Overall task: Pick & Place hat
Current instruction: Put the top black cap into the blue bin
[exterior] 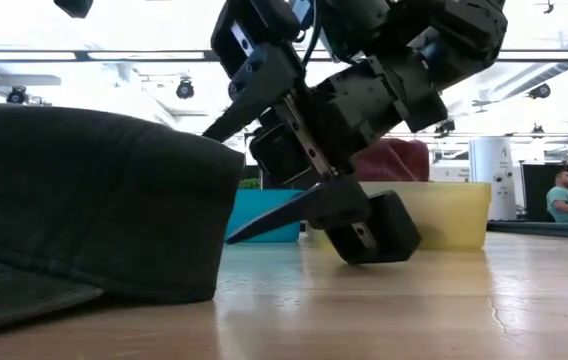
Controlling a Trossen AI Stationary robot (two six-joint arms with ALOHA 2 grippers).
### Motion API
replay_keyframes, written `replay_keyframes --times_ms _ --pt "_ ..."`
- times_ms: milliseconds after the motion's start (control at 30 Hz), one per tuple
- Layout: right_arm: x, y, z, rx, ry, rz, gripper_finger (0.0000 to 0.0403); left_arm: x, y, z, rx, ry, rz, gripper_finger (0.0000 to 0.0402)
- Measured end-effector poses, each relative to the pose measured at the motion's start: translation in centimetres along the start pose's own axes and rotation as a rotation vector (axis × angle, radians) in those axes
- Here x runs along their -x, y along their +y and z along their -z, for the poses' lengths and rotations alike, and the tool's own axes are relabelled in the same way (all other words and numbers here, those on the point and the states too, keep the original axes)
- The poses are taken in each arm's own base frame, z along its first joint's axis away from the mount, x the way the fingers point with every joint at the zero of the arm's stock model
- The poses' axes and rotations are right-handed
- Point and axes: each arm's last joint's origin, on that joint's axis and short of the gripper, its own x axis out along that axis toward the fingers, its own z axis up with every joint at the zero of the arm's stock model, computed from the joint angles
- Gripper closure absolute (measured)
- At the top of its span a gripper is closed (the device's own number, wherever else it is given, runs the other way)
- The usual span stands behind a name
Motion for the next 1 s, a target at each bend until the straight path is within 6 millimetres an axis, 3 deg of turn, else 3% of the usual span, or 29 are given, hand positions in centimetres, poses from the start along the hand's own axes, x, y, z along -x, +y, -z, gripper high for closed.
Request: replay_keyframes --times_ms 333,700,1000 --pt "-2.1 1.4 -0.1 -0.007 0.054 -0.146 0.0184 0.0 0.0 0.0 0.0 0.001 0.0 0.0401" --pt "-5.1 1.9 -2.6 0.02 -0.012 -0.177 0.0184 -0.1 0.0 0.1 0.0 0.008 -0.001 0.0401" --pt "-4.8 2.8 -5.1 0.177 -0.037 -0.208 0.0194 -0.1 0.0 0.1 0.0 0.008 -0.001 0.0401"
